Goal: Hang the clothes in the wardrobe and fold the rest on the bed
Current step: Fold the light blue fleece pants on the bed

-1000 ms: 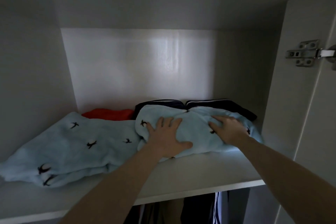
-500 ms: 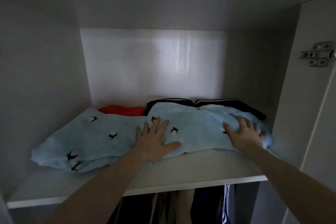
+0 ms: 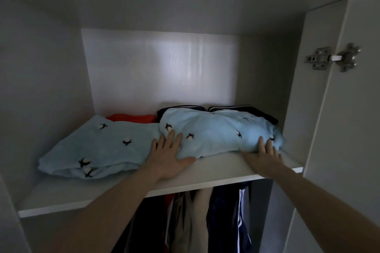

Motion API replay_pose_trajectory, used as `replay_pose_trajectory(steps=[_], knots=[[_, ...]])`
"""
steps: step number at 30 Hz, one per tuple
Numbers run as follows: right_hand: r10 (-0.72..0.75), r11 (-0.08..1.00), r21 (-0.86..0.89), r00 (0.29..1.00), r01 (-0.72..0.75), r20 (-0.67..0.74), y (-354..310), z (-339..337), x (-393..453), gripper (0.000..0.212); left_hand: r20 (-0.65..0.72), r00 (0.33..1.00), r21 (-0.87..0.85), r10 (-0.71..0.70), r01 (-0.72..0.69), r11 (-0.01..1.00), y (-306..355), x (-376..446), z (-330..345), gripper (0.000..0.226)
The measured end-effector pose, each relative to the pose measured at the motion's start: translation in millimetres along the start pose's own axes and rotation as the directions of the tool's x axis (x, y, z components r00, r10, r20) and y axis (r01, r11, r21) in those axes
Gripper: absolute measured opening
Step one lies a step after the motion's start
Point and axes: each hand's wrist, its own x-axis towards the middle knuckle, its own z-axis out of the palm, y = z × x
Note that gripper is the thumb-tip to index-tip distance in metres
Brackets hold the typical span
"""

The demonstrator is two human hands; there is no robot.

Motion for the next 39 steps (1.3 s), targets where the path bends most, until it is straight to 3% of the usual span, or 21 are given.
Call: replay_pose_trajectory(steps=[2, 10, 15, 19, 21, 24, 27, 31, 36, 37, 39], knots=[[-0.015, 0.993, -0.117, 0.990, 0.032, 0.140, 3, -8, -15, 0.102, 0.013, 0.999, 0.010, 0.035, -0.036, 0.999, -2, -15, 0, 0.115], [-0.194, 0.917, -0.281, 0.933, 0.283, 0.304, -11, -37, -94, 0.072, -0.031, 0.999, -0.181, 0.033, -0.038, 0.983, 2, -123, -9, 0.097], [-0.304, 0.950, 0.127, 0.933, 0.284, 0.190, -24, -49, -165, 0.080, -0.214, 0.977, -0.321, -0.002, -0.068, 0.945, 4, -220, -15, 0.084], [-0.525, 0.776, 0.439, 0.850, 0.454, 0.051, -22, -66, -233, 0.069, -0.382, 0.917, -0.415, -0.112, -0.062, 0.908, 10, -310, -20, 0.077], [-0.619, 0.682, 0.539, 0.783, 0.495, 0.064, -16, -79, -267, 0.066, -0.442, 0.888, -0.371, -0.127, -0.051, 0.927, 20, -357, -21, 0.070], [-0.712, 0.603, 0.603, 0.693, 0.523, 0.112, -3, -98, -314, 0.065, -0.475, 0.846, -0.309, -0.241, 0.096, 0.946, 36, -427, -20, 0.075], [-0.788, 0.526, 0.627, 0.607, 0.575, 0.104, 15, -110, -358, 0.059, -0.530, 0.778, -0.276, -0.337, 0.217, 0.936, 53, -498, -19, 0.079], [-0.832, 0.460, 0.683, 0.544, 0.568, 0.109, 25, -122, -414, 0.058, -0.608, 0.649, -0.277, -0.456, 0.365, 0.889, 61, -588, -27, 0.081], [-0.855, 0.402, 0.733, 0.511, 0.549, 0.086, 24, -140, -462, 0.056, -0.697, 0.333, -0.392, -0.635, 0.565, 0.726, 29, -657, -49, 0.097], [-0.852, 0.396, 0.738, 0.518, 0.546, 0.074, 25, -145, -467, 0.057, -0.659, 0.313, -0.445, -0.684, 0.571, 0.690, 17, -661, -53, 0.101], [-0.843, 0.390, 0.743, 0.535, 0.544, 0.050, 29, -154, -475, 0.056, -0.522, 0.341, -0.545, -0.782, 0.573, 0.613, -5, -662, -60, 0.106]])
